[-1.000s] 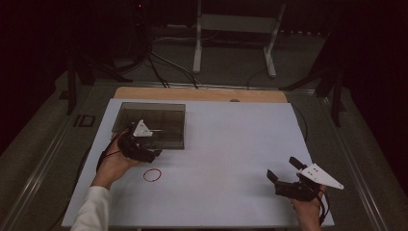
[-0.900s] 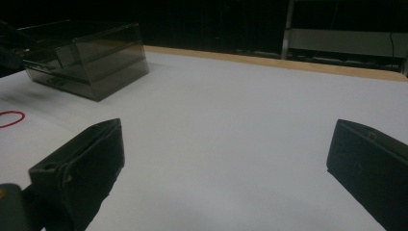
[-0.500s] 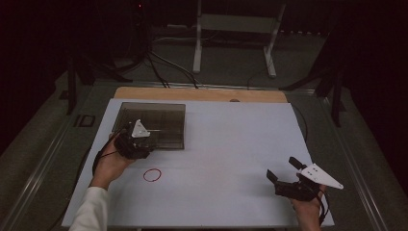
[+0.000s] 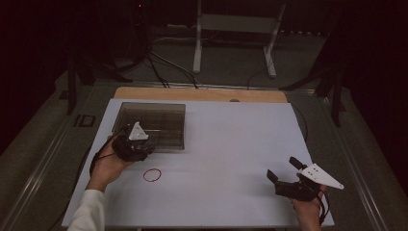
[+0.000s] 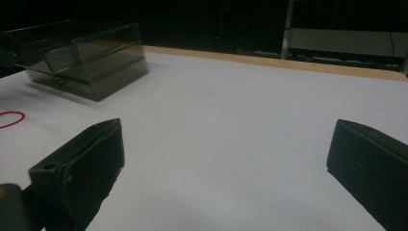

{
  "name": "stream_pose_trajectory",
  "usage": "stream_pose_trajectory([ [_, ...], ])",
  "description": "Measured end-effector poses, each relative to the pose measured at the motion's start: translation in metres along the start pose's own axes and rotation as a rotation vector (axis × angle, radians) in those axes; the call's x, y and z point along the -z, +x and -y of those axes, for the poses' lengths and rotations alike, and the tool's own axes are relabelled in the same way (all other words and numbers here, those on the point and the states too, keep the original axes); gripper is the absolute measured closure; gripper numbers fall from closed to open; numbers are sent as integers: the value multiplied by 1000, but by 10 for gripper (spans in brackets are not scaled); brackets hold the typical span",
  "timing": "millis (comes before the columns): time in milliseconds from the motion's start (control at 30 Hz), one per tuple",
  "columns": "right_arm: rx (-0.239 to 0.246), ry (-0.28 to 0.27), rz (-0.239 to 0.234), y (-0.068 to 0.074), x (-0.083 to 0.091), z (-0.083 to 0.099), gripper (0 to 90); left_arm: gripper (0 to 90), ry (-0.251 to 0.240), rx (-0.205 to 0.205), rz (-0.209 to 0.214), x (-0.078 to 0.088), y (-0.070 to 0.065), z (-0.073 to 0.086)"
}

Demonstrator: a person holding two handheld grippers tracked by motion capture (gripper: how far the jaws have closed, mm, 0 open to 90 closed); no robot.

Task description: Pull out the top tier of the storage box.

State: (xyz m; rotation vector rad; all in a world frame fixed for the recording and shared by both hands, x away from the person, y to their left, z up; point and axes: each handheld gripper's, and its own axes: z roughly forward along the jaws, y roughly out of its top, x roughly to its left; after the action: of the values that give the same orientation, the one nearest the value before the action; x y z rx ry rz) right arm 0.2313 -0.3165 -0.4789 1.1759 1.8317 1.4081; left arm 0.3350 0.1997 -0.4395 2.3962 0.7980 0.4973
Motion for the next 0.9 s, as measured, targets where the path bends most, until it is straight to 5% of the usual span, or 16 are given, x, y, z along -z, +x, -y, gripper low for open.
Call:
stream_pose_trajectory([
  [900,1,1,-1,0,0,0,0,574,-3,-19,23,10,-12,12],
])
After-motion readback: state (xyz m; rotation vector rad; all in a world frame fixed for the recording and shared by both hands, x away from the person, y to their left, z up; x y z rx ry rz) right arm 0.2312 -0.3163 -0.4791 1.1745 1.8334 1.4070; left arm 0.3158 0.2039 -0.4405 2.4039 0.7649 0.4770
